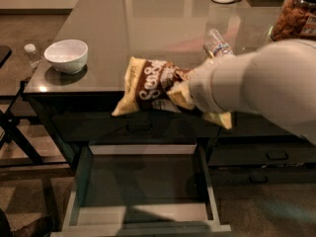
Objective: Pick brown chip bag from middle drawer and place on counter
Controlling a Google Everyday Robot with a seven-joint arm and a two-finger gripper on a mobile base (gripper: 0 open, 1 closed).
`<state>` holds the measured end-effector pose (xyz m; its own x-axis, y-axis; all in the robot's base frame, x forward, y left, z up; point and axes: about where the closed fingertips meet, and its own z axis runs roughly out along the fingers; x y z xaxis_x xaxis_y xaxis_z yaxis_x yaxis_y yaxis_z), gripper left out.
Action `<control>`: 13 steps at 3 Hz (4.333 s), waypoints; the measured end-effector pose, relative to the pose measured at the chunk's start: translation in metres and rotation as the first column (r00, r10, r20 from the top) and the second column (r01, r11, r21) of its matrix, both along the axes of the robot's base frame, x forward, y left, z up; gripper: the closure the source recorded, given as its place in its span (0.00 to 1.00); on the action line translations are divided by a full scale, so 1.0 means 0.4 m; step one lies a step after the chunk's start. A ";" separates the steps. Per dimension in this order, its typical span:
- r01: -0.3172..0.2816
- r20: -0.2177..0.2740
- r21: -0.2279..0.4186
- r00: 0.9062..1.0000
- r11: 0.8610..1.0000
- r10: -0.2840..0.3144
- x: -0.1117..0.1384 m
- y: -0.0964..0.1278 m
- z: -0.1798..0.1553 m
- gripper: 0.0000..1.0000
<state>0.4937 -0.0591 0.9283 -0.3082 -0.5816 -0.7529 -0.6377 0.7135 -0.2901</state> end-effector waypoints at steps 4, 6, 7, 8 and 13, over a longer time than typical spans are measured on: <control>0.035 0.014 0.055 0.999 0.998 -0.036 0.261 0.111 0.021 1.00; 0.038 -0.003 0.082 0.999 0.996 -0.038 0.380 0.109 -0.013 1.00; 0.035 -0.012 0.089 0.999 0.995 -0.034 0.429 0.133 -0.011 1.00; 0.023 -0.033 0.093 0.999 0.995 -0.020 0.470 0.176 -0.025 1.00; 0.004 -0.055 0.095 0.998 0.995 0.001 0.496 0.196 -0.069 0.12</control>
Offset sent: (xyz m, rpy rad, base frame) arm 0.1493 0.0721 0.0213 -0.0073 -0.0256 -0.0704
